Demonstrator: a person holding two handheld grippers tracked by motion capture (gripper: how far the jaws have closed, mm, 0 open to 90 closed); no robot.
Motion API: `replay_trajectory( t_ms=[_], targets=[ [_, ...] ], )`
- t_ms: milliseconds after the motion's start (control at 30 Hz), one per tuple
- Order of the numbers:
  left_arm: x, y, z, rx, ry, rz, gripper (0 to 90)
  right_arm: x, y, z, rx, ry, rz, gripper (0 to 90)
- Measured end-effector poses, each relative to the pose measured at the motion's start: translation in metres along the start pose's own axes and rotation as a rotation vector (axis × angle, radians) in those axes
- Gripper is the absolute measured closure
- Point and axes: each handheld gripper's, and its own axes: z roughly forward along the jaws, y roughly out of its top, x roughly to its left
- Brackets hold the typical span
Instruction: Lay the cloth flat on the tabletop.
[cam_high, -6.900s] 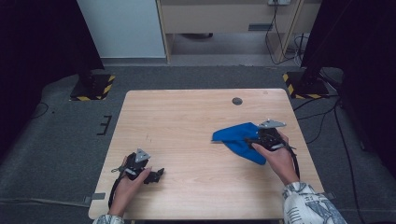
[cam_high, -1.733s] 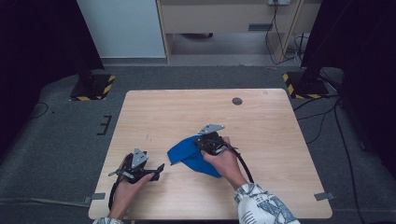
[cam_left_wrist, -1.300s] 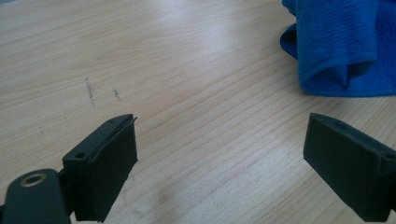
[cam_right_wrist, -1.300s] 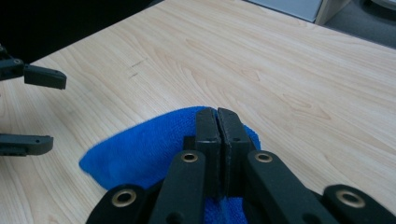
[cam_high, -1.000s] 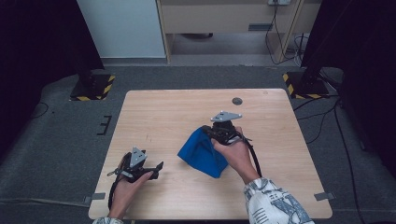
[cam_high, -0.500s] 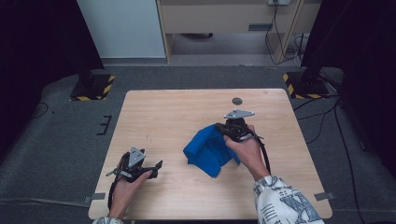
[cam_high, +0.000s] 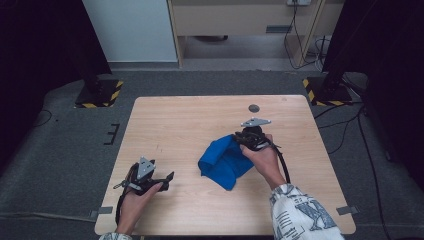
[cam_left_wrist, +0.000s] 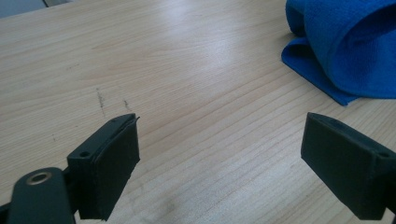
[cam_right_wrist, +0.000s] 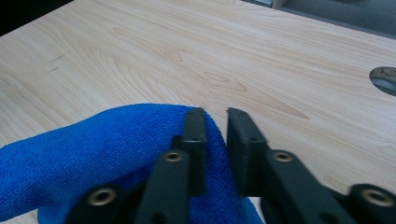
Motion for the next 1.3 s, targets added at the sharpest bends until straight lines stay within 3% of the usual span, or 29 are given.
replay_trajectory(
  t_ms=[333, 533, 600, 767, 1000, 1167, 1300],
  targets=[
    [-0.002, 0.002, -0.001, -0.009, 0.0, 0.005, 10.9, 0.0, 0.002, -0.007, -0.015, 0.006, 0.004, 50.5],
    [-0.004, 0.004, -0.003, -0.025, -0.009, 0.007, 12.2, 0.005, 0.004, -0.017, -0.031, -0.008, -0.009, 45.4],
    [-0.007, 0.005, -0.004, -0.033, 0.013, 0.019, 13.8, 0.004, 0.004, -0.022, -0.044, -0.016, -0.009, 45.4],
    [-0.014, 0.009, -0.002, -0.071, -0.017, 0.019, 20.6, -0.004, -0.006, -0.034, -0.055, -0.032, -0.002, 46.6],
    [-0.03, 0.017, 0.01, -0.043, -0.075, 0.047, 23.8, -0.021, -0.024, -0.054, -0.084, -0.053, 0.007, 54.2],
    [-0.038, 0.024, 0.018, -0.024, -0.088, 0.075, 24.2, -0.034, -0.045, -0.062, -0.073, -0.067, 0.015, 58.3],
    [-0.042, 0.027, 0.024, -0.016, -0.098, 0.074, 24.2, -0.045, -0.061, -0.064, -0.057, -0.087, 0.025, 60.9]
  ],
)
